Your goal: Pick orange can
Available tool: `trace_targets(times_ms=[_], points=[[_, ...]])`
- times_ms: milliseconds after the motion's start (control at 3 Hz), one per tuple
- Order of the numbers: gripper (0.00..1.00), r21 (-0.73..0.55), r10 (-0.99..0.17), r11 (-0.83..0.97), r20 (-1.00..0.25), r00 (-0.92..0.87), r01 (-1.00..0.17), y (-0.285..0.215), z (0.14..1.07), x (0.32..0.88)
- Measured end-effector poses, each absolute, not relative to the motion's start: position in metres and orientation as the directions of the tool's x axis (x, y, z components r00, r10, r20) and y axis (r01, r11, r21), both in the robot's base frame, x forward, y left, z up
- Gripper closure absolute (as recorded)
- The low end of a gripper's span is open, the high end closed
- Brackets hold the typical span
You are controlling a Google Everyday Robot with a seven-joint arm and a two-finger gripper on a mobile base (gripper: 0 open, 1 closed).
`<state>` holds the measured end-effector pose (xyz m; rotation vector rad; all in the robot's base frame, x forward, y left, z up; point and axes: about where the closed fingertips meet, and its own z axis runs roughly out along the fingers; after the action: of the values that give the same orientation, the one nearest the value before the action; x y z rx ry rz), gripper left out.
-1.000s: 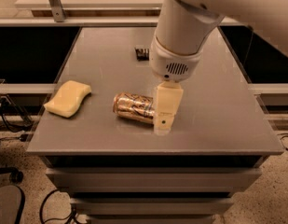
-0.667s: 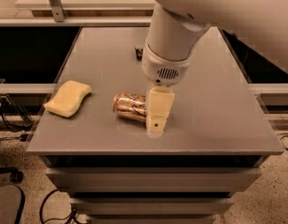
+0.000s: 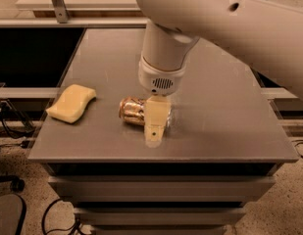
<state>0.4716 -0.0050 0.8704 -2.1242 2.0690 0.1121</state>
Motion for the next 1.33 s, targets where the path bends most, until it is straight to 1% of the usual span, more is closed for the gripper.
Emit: trace_targets(times_ms=[333,667,1333], points=[[0.0,-0.066,-0.987,-0.014,-0.16,0.024,-0.998,0.002,0.858,0.476],[0.18,-0.064,-0.989,0.0,-0.147,0.01,-0.998,0.006,0.849,0.481],[0.65,-0.068,-0.991,-0.001,-0.134,0.01,-0.998,0.011,0.85,0.491]])
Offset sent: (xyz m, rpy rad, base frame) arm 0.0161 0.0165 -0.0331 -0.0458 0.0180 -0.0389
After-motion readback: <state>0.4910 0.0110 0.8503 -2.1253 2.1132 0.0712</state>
